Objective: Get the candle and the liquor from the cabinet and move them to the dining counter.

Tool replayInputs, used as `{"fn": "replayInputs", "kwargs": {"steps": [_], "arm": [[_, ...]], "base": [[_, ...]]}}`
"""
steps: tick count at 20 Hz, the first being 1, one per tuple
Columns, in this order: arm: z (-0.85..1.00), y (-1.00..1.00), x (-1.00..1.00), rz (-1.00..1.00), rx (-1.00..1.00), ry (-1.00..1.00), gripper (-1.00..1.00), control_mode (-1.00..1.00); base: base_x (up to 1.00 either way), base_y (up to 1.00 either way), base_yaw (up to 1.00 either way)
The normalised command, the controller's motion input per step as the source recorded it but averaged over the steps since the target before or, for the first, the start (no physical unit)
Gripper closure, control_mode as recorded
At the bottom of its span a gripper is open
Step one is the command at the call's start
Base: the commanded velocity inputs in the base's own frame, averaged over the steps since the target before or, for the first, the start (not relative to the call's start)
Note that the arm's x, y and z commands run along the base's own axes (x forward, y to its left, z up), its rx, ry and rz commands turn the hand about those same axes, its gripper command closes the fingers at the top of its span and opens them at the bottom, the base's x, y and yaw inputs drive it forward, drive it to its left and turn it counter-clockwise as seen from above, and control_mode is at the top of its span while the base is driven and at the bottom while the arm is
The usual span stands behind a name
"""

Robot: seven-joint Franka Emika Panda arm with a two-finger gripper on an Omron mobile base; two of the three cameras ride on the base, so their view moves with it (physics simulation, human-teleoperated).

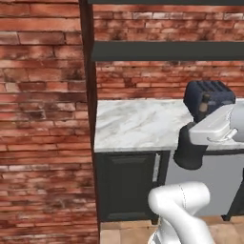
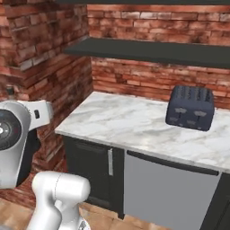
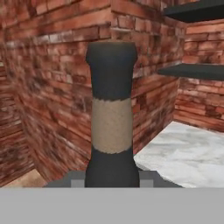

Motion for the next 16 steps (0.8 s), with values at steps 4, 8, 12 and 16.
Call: {"fn": "replayInputs", "kwargs": {"steps": [4,8,12,16], "arm": [[0.0,0.0,0.0,0.0,0.0,0.0,1.0,1.0],[0.0,0.0,0.0,0.0,0.0,0.0,1.0,1.0],[0.0,0.0,0.0,0.0,0.0,0.0,1.0,1.0],[0.0,0.0,0.0,0.0,0.0,0.0,1.0,1.0]], "base": [[-0.5,0.0,0.7],[-0.38,0.0,0.8],[-0.29,0.0,0.87],[-0.21,0.01,0.92]]}}
